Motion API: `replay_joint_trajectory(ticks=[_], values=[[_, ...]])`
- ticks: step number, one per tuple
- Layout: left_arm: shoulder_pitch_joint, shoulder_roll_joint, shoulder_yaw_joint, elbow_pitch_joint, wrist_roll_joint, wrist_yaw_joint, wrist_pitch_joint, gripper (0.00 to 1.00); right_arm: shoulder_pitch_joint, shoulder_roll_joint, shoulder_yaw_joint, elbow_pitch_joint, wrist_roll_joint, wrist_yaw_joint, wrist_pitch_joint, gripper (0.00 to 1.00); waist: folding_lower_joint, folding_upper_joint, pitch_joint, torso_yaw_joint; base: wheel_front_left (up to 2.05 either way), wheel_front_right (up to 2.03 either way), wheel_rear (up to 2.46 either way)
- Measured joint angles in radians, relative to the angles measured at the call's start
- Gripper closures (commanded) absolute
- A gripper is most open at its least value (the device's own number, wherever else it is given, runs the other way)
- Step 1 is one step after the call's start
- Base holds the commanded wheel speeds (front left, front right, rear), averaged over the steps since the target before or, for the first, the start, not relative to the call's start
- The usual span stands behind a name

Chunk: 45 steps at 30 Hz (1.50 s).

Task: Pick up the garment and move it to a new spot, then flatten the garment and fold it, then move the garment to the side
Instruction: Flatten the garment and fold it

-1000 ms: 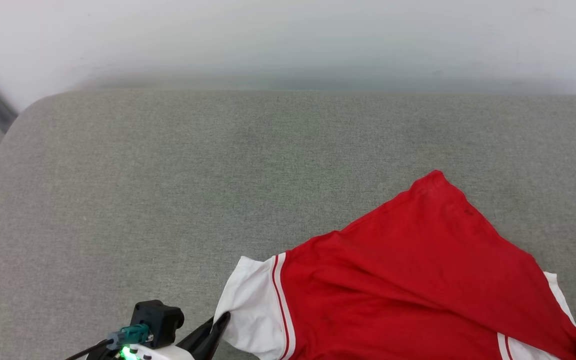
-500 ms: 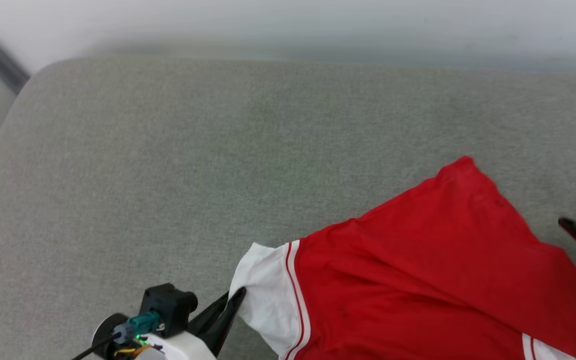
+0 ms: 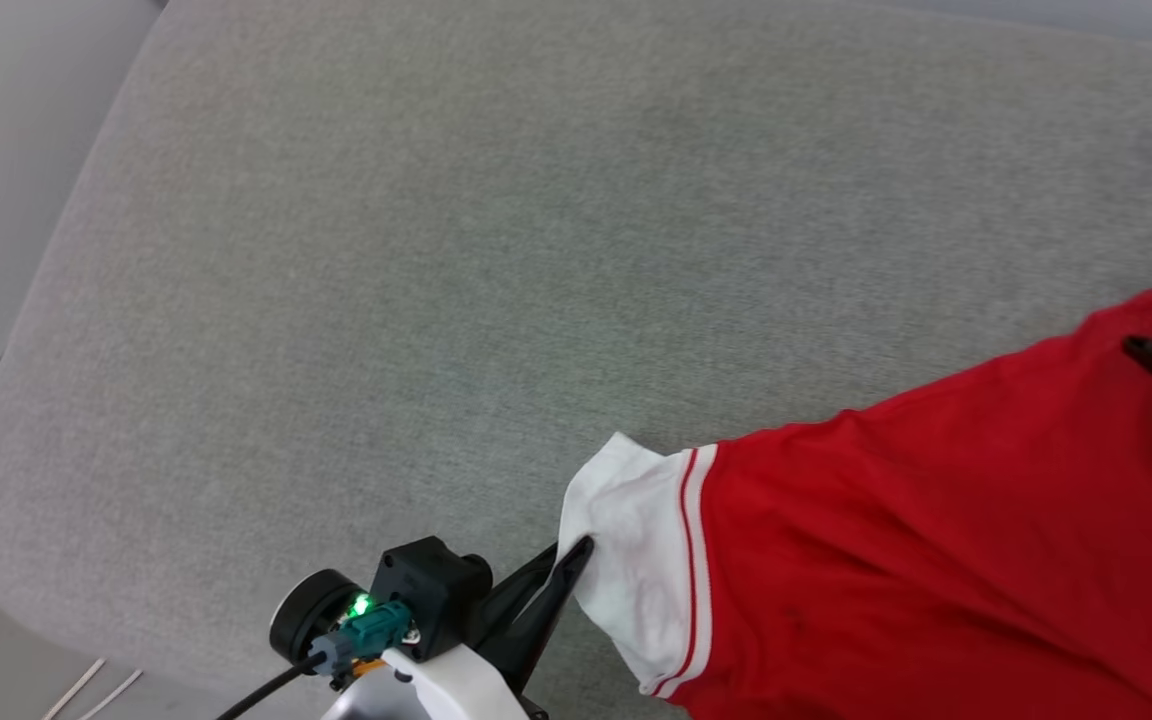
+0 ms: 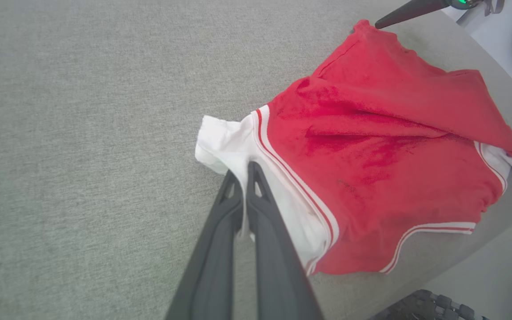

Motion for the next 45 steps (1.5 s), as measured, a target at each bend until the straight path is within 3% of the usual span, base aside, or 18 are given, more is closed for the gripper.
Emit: replay_joint_trajectory(ticks=[8,15,16,17,18,23,31,40,45], values=[[-0.014,-0.030,-0.022,0.018,0.010,-0.009,-0.013,1.00,-0.052,-0.037,0.033,0.118,-0.051,0.000,-0.012,0.00,-0.0001,0.0000,0.064,0.078,0.00,0.00,0.00],[-0.021,-0.050,-0.037,0.040,0.016,-0.014,-0.020,1.00,-0.053,-0.066,0.051,0.142,-0.038,0.001,-0.025,0.00,-0.0006,0.0000,0.087,0.104,0.00,0.00,0.00],[-0.022,-0.050,-0.036,0.044,0.016,-0.014,-0.021,1.00,-0.053,-0.066,0.054,0.145,-0.037,0.001,-0.029,0.34,-0.0006,0.0000,0.086,0.104,0.00,0.00,0.00],[-0.023,-0.050,-0.036,0.047,0.015,-0.015,-0.021,1.00,-0.053,-0.067,0.058,0.149,-0.034,0.001,-0.035,0.81,-0.0006,0.0000,0.084,0.103,0.00,0.00,0.00],[-0.024,-0.050,-0.035,0.049,0.015,-0.018,-0.024,1.00,-0.053,-0.067,0.062,0.153,-0.032,0.001,-0.041,1.00,-0.0005,0.0000,0.080,0.102,0.00,0.00,0.00],[-0.031,-0.040,-0.023,0.057,0.010,-0.017,-0.027,1.00,-0.053,-0.042,0.072,0.192,-0.027,0.000,-0.088,1.00,-0.0002,0.0000,0.049,0.088,0.00,0.00,0.00],[-0.031,0.020,0.015,0.050,-0.003,-0.004,-0.011,1.00,-0.039,-0.008,0.109,0.235,0.038,0.000,-0.204,1.00,0.0000,0.0000,-0.045,0.039,0.00,0.00,0.00],[-0.067,0.120,0.106,-0.007,-0.016,0.012,0.018,1.00,-0.061,-0.025,0.154,0.166,0.129,0.000,-0.329,1.00,-0.0001,0.0000,-0.165,-0.058,0.00,0.00,0.00],[-0.109,0.170,0.174,-0.034,-0.037,0.014,0.034,1.00,-0.063,-0.046,0.165,0.068,0.175,0.000,-0.374,1.00,-0.0002,-0.0001,-0.222,-0.116,0.00,0.00,0.00]])
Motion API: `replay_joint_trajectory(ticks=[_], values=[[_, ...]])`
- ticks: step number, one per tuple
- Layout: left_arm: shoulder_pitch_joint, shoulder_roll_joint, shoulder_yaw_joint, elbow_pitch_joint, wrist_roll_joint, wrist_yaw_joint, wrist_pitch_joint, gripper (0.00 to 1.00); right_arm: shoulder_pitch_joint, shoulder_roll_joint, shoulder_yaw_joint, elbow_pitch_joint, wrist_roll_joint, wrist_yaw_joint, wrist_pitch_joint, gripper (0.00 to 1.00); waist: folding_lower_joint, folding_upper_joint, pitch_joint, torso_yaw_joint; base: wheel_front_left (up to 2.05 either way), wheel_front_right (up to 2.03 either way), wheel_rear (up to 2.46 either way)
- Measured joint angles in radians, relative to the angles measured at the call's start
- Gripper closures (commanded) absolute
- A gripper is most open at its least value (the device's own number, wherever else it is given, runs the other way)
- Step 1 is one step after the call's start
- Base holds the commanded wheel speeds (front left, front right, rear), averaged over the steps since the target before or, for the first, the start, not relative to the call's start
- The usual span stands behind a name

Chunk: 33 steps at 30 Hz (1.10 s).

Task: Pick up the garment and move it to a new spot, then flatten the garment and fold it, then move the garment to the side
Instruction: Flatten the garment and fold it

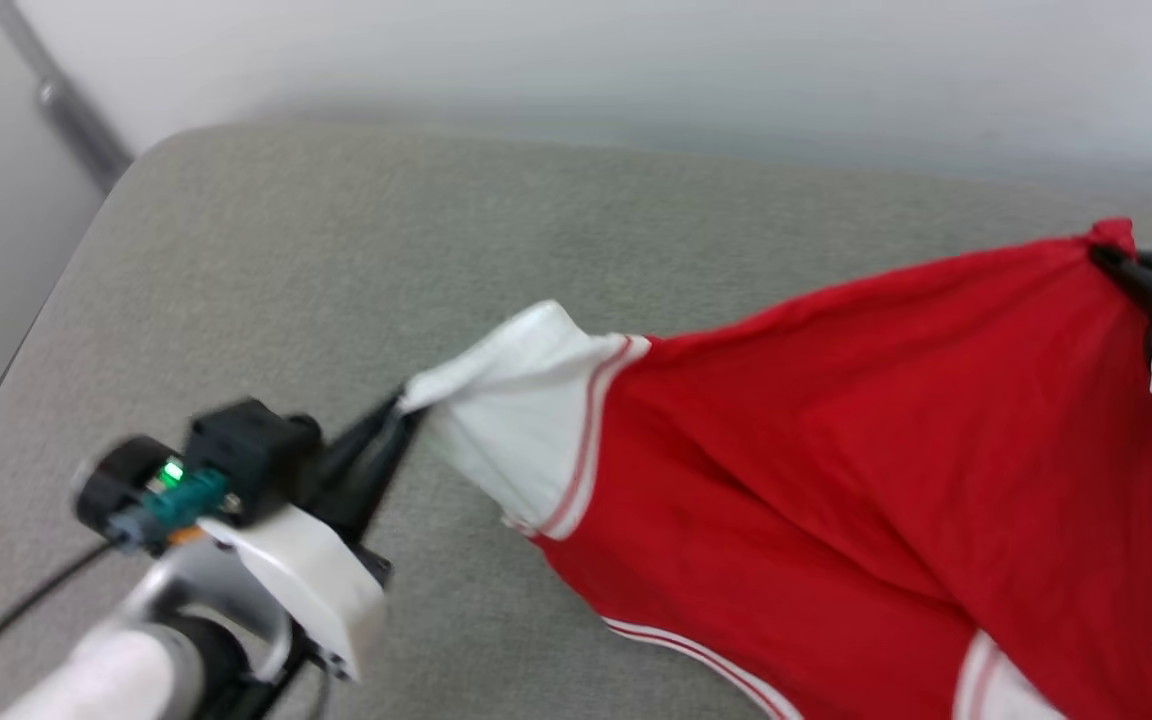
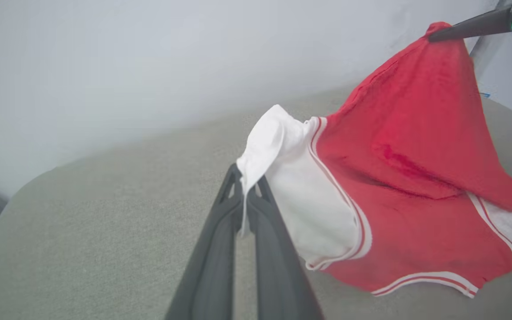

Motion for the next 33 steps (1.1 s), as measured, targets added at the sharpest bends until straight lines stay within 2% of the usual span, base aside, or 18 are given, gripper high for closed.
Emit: replay_joint_trajectory(ticks=[5,14,20,30,33], values=[[-0.064,0.056,0.083,-0.015,0.000,-0.001,-0.009,1.00,0.000,-0.009,-0.006,-0.103,0.016,0.000,-0.054,1.00,0.0000,0.0000,-0.049,-0.057,0.00,0.00,0.00],[-0.152,0.084,0.218,-0.032,-0.035,0.010,-0.067,1.00,0.001,-0.009,-0.052,-0.292,0.018,0.000,-0.132,1.00,-0.0001,0.0000,-0.107,-0.148,0.00,0.00,0.00],[-0.221,0.116,0.269,-0.040,0.000,0.016,-0.093,1.00,-0.005,-0.009,-0.082,-0.395,0.002,0.000,-0.174,1.00,-0.0001,0.0001,-0.113,-0.188,0.00,0.00,0.00],[-0.368,0.125,0.301,-0.028,0.028,0.008,-0.091,1.00,-0.056,-0.032,-0.099,-0.454,-0.029,0.000,-0.211,1.00,-0.0001,0.0000,-0.063,-0.221,0.00,0.00,0.00],[-0.446,0.120,0.301,-0.010,0.028,-0.009,-0.079,1.00,-0.090,-0.042,-0.113,-0.452,-0.032,0.000,-0.224,1.00,-0.0001,0.0000,-0.029,-0.227,0.00,0.00,0.00]])
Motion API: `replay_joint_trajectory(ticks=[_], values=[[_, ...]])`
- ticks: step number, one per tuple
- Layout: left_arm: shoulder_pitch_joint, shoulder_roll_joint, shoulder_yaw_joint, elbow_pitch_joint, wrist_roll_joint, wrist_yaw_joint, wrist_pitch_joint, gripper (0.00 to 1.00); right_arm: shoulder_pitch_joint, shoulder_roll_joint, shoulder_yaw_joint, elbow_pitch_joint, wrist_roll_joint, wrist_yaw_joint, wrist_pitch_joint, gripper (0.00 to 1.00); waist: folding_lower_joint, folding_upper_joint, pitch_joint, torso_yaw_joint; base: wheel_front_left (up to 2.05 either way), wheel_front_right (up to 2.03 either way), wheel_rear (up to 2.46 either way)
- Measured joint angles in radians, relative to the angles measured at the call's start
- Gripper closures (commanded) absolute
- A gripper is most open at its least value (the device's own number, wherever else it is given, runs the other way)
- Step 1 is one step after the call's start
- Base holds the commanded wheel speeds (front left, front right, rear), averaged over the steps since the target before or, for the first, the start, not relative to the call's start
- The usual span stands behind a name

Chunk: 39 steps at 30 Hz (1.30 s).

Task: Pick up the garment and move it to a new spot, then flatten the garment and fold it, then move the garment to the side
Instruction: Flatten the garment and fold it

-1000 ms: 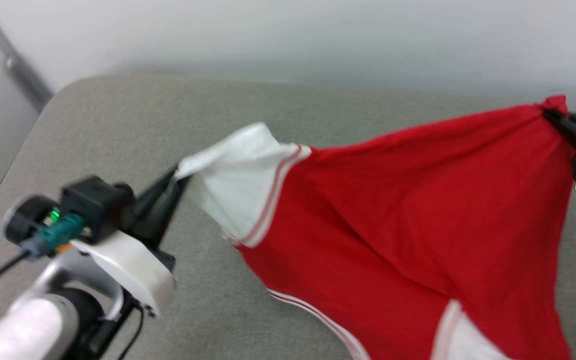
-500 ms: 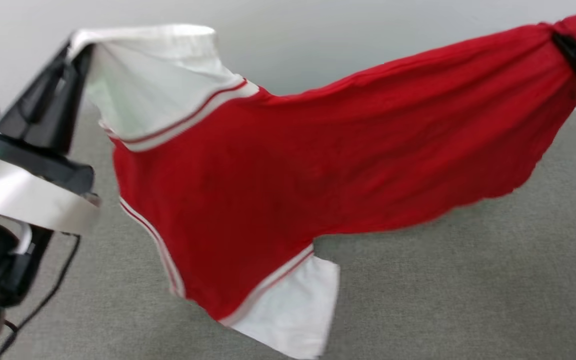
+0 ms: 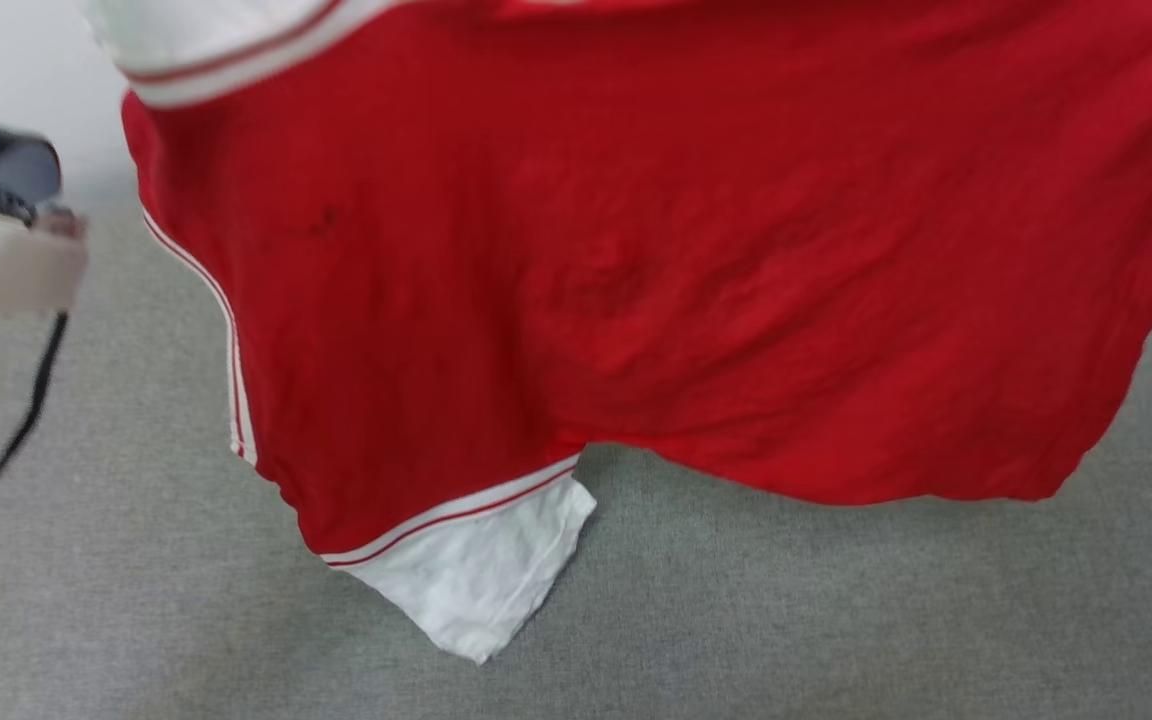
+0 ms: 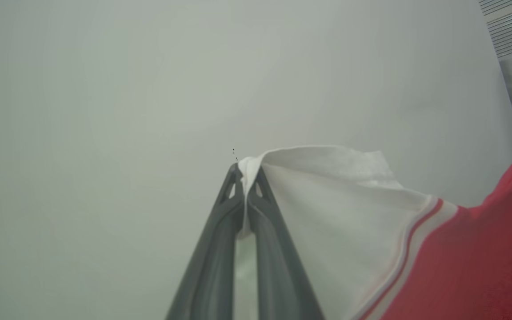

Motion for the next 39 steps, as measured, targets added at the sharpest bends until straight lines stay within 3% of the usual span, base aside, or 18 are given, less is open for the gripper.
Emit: replay_joint_trajectory(ticks=[11,18,26,32,39], values=[[-0.461,-0.044,-0.053,0.191,0.073,-0.125,0.047,1.00,-0.252,-0.066,-0.051,0.056,-0.005,0.000,-0.044,1.00,0.0001,0.0000,0.203,-0.004,0.00,0.00,0.00],[-0.818,-0.156,-0.097,0.436,0.146,-0.178,0.020,1.00,-0.505,-0.120,0.028,0.200,-0.045,0.000,-0.132,1.00,0.0003,0.0000,0.375,0.003,0.00,0.00,0.00],[-1.094,-0.265,-0.157,0.726,0.232,-0.222,-0.078,1.00,-0.824,-0.106,0.134,0.450,-0.109,0.001,-0.252,1.00,0.0004,0.0000,0.538,0.025,0.00,0.00,0.00],[-1.137,-0.353,-0.152,0.890,0.215,-0.223,-0.218,1.00,-0.941,-0.065,0.225,0.617,-0.152,0.000,-0.348,1.00,0.0004,0.0000,0.599,0.070,0.00,0.00,0.00],[-0.973,-0.422,-0.184,1.008,0.177,-0.255,-0.340,1.00,-0.888,-0.067,0.342,0.715,-0.125,0.000,-0.456,1.00,0.0003,0.0000,0.616,0.129,0.00,0.00,0.00]])
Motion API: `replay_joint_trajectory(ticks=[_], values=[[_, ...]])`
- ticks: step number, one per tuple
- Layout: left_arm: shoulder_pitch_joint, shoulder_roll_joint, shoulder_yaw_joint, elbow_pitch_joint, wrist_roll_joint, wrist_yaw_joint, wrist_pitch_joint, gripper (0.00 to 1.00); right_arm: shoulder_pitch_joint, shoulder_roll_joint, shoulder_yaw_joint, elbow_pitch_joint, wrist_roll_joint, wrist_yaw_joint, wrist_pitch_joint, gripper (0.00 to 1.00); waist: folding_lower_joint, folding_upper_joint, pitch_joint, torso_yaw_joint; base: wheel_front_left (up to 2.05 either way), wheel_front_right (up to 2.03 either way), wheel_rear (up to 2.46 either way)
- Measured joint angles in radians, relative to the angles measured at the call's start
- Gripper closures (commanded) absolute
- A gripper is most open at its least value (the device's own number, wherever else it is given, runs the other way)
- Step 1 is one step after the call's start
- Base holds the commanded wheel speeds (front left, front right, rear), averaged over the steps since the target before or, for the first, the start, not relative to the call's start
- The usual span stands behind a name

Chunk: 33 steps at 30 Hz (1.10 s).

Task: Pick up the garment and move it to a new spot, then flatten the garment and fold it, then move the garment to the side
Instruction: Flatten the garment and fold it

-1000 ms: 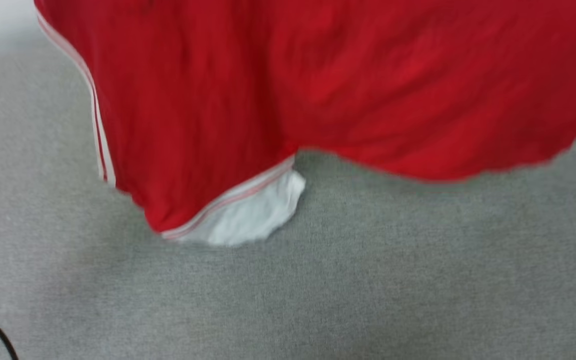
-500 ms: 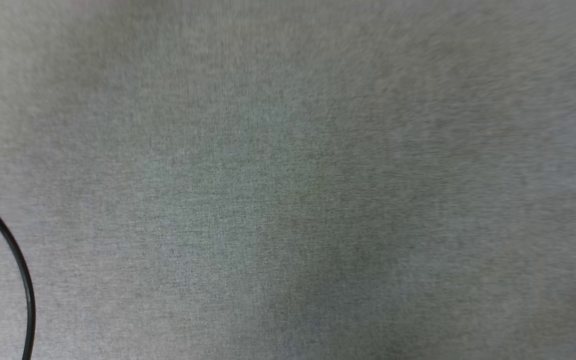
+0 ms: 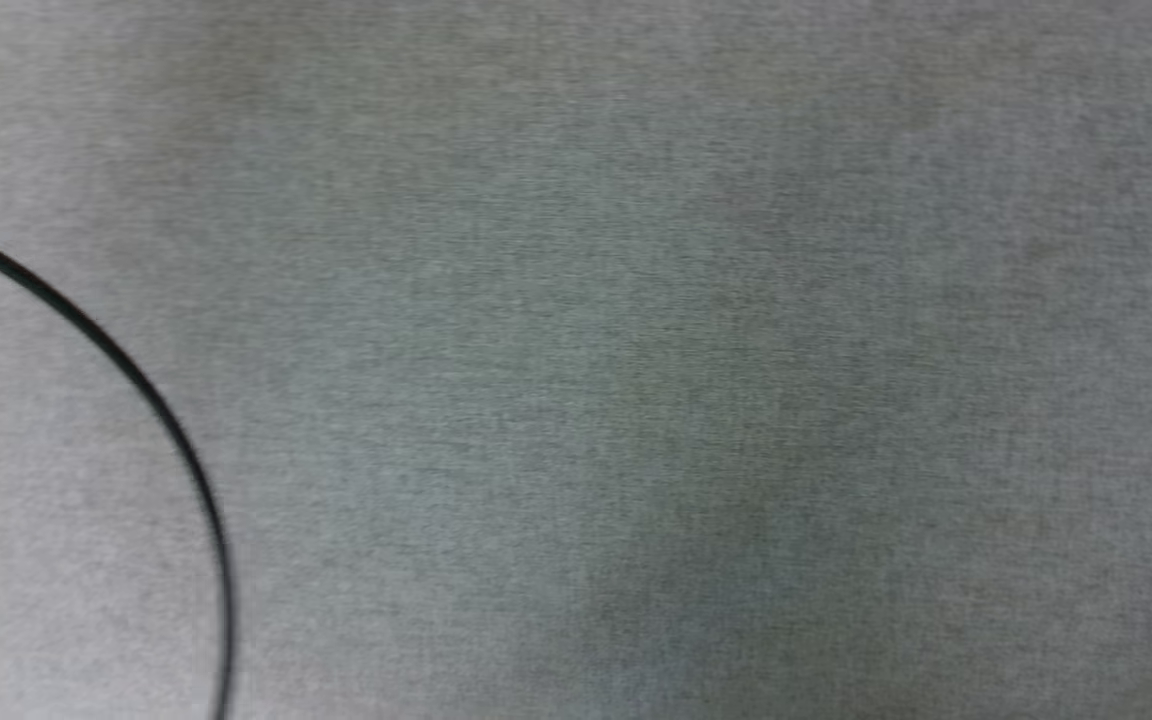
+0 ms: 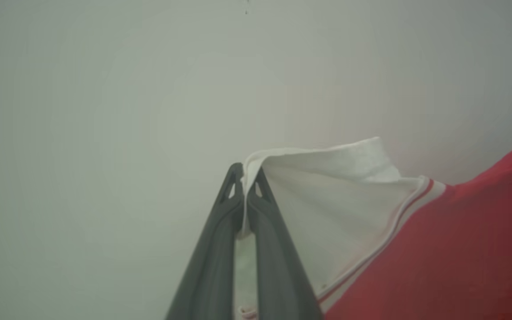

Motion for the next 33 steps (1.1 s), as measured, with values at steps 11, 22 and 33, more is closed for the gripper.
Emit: replay_joint_trajectory(ticks=[11,22,33], values=[[0.523,-0.102,-0.083,-0.040,-0.017,0.005,-0.046,1.00,0.362,-0.002,0.172,0.060,0.027,0.000,-0.128,1.00,-0.0002,0.0000,-0.132,0.037,0.00,0.00,0.00],[1.069,-0.044,-0.161,-0.199,-0.048,0.036,-0.033,1.00,0.777,-0.012,0.262,0.053,0.133,0.000,-0.166,1.00,-0.0005,0.0000,-0.349,0.051,0.00,0.00,0.00],[1.443,0.122,-0.204,-0.427,-0.111,0.094,0.103,1.00,1.091,-0.031,0.240,0.007,0.254,0.000,-0.136,1.00,-0.0007,0.0000,-0.555,0.045,0.00,0.00,0.00]])
